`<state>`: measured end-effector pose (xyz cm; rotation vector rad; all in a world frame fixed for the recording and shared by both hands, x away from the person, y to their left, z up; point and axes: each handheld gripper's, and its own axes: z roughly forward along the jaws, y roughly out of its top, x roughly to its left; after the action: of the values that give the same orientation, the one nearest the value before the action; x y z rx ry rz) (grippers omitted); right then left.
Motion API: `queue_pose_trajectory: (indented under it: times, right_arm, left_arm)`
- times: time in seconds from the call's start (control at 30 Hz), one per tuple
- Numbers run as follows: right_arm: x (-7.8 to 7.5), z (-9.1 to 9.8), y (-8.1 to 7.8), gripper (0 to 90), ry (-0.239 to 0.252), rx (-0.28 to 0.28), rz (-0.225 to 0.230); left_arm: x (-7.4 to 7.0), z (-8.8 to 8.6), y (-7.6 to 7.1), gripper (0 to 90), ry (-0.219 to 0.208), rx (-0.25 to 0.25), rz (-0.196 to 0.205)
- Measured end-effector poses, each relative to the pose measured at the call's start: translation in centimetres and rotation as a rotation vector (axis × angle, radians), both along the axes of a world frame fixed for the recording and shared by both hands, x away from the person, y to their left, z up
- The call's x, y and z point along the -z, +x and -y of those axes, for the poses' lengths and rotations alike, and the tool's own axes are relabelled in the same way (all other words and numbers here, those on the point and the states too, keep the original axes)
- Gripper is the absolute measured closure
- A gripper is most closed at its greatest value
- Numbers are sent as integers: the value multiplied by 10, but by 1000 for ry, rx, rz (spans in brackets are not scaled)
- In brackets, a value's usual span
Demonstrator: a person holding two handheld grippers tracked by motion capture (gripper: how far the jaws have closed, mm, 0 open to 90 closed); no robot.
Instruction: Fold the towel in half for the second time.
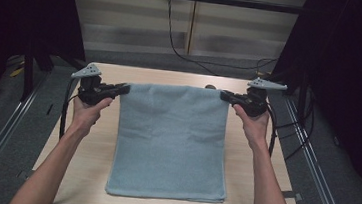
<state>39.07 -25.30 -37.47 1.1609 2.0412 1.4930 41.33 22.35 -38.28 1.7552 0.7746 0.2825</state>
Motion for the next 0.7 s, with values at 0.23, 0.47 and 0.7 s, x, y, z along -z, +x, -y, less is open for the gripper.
queue_pose_trajectory:
  times: [0.23, 0.47, 0.7]
  right_arm:
    - [-5, 2, -26, 846, 8, -64, 24]
    - [-3, 8, -60, 845, 0, -104, 35]
    - [6, 13, -93, 844, 12, -129, 24]
  left_arm:
    - [1, -7, -22, 828, -18, 39, 26]
    - [4, -11, -51, 826, -15, 69, 56]
    - [21, -17, -73, 826, -35, 84, 24]
